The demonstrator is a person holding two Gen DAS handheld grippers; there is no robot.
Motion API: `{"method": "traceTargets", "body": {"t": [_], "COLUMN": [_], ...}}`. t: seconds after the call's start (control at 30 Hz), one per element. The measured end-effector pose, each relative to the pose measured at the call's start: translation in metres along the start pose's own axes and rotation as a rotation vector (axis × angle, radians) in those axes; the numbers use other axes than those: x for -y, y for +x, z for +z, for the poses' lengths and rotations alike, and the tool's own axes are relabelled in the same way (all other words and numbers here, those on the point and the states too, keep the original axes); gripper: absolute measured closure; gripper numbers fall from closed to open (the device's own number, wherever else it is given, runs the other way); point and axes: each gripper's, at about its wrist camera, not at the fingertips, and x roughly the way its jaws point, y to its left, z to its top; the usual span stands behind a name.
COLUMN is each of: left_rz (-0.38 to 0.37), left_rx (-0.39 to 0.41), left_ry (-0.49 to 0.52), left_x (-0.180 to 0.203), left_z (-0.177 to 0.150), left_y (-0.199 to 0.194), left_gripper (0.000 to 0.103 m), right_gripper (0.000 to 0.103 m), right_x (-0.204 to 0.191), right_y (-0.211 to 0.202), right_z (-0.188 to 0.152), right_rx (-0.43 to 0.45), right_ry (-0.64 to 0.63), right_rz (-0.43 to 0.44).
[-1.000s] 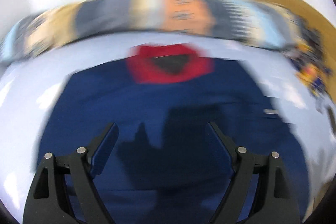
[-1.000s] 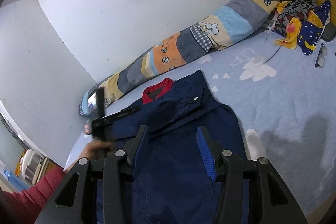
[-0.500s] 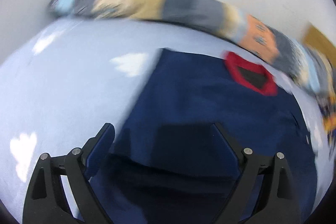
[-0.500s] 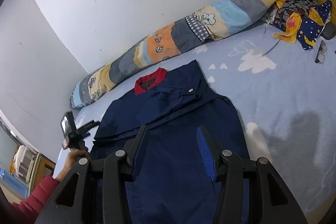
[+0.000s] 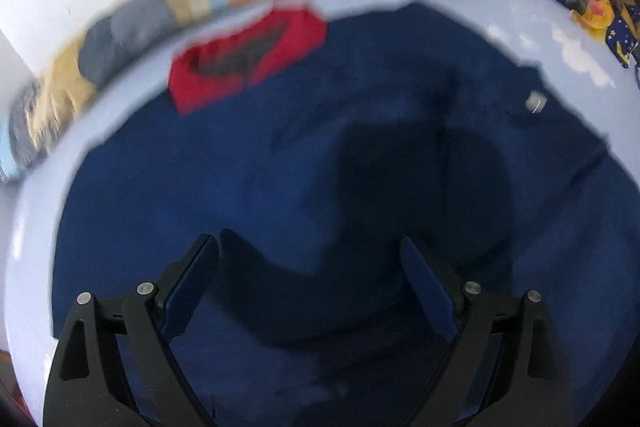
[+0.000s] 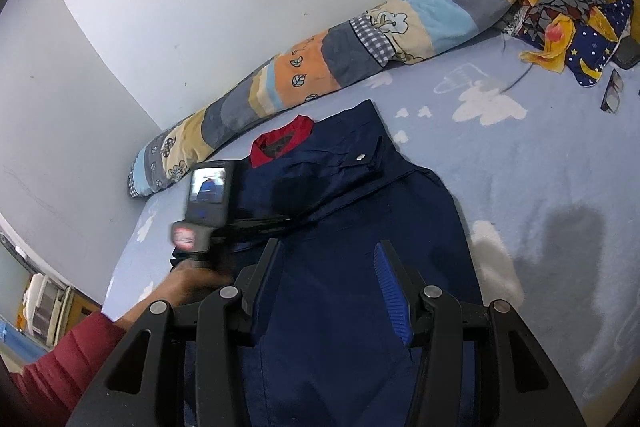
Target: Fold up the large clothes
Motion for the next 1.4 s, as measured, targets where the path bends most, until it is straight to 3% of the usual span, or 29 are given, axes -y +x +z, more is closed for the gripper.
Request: {"method": "traceTargets", "body": {"t": [0.07,0.17,0.27,0.33,0.5,0.6,0.77,0.9,1.03,1.07,1.1,1.17,1.23,1.33,1.4], "left_rz": [-0.071,-0.109,-0.102,-0.101,-0.138,-0.150,-0.130,-0.054,-0.027,-0.027,-0.020,-0.007,0.019,0.023,0.056], "left_rx": [0.059,0.120,0.058,-0.028,-0.025,0.015,0.014,0.011,-0.007,-0.010,-0.011,-0.014,-0.018,-0.075,-0.078], "left_ry": [-0.040,-0.073,-0.045,-0.030,-0.104,-0.121,-0.187,-0.293,-0.454,-0.481,-0.503,-0.524,-0.534,-0.550,-0.506], "left_x": [0.005,0.018,0.037,0.052,0.042,0.028,-0.010,-0.086,-0.161,-0.174,-0.183,-0.196,-0.203,-0.216,-0.213], "left_z": [0.017,0.044,0.064,0.070,0.066,0.038,-0.014,-0.047,-0.064,-0.067,-0.072,-0.080,-0.087,-0.104,-0.109], "left_y": [-0.013,-0.020,0.007,0.042,0.045,0.011,-0.020,-0.040,-0.040,-0.035,-0.032,-0.022,-0.009,0.021,0.029], "left_gripper": [0.010,0.010,0.010,0.010,0.007,0.007,0.007,0.007,0.007,0.007,0.007,0.007,0.007,0.007,0.002], "right_gripper": [0.052,0.052,0.052,0.052,0.052,0.052,0.052,0.052,0.054,0.057,0.072,0.084,0.085,0.086,0.094], "right_x": [0.002,0.006,0.010,0.013,0.022,0.021,0.010,0.006,-0.006,-0.010,-0.013,-0.016,-0.014,0.001,0.026], "right_y": [-0.001,-0.003,-0.004,-0.005,-0.001,0.002,0.011,0.025,0.061,0.076,0.088,0.120,0.152,0.199,0.232], "right_z": [0.001,0.002,0.003,0.005,0.007,0.006,0.002,0.006,0.038,0.049,0.056,0.068,0.072,0.068,0.055], "right_rx": [0.000,-0.007,-0.009,-0.009,-0.030,-0.042,-0.081,-0.095,-0.093,-0.095,-0.102,-0.096,-0.129,-0.176,-0.277], "right_ry": [0.009,0.027,0.040,0.051,0.094,0.098,0.054,0.057,-0.005,-0.033,-0.054,-0.070,-0.050,-0.046,-0.047], "right_rz": [0.008,0.037,0.050,0.050,0.047,0.047,-0.007,-0.031,-0.015,-0.002,0.000,-0.003,0.011,-0.080,-0.213]}}
